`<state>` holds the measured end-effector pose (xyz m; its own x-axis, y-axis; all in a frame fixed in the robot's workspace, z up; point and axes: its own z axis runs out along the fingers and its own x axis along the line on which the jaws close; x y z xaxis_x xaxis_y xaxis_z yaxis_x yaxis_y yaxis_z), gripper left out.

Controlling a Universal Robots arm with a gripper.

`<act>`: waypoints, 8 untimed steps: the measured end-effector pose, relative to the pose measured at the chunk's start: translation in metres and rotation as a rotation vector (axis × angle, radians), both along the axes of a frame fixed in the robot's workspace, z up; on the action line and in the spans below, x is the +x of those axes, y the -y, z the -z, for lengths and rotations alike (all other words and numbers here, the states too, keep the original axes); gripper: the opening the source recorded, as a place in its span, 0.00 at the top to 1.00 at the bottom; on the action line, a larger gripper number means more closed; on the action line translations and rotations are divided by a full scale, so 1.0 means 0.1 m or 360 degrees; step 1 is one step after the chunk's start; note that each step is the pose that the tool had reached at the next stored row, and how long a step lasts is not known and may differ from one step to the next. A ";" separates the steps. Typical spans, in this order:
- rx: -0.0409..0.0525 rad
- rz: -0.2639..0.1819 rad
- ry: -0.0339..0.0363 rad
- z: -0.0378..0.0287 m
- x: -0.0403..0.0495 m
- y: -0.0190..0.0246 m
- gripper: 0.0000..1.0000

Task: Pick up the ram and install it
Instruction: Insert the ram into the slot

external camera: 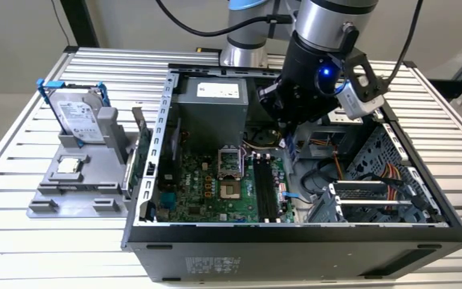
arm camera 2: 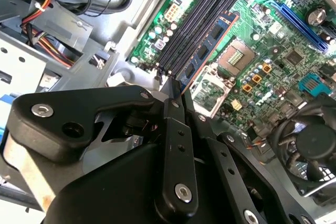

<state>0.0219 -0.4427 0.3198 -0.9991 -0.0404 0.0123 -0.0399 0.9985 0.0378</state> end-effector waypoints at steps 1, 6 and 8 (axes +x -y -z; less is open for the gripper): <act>0.0000 0.0000 0.0000 0.003 0.000 0.000 1.00; 0.0000 0.0000 0.0000 0.018 0.000 0.000 1.00; 0.0000 0.0000 0.0000 0.024 0.000 0.000 1.00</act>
<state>0.0219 -0.4427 0.3173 -0.9991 -0.0403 0.0123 -0.0399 0.9985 0.0378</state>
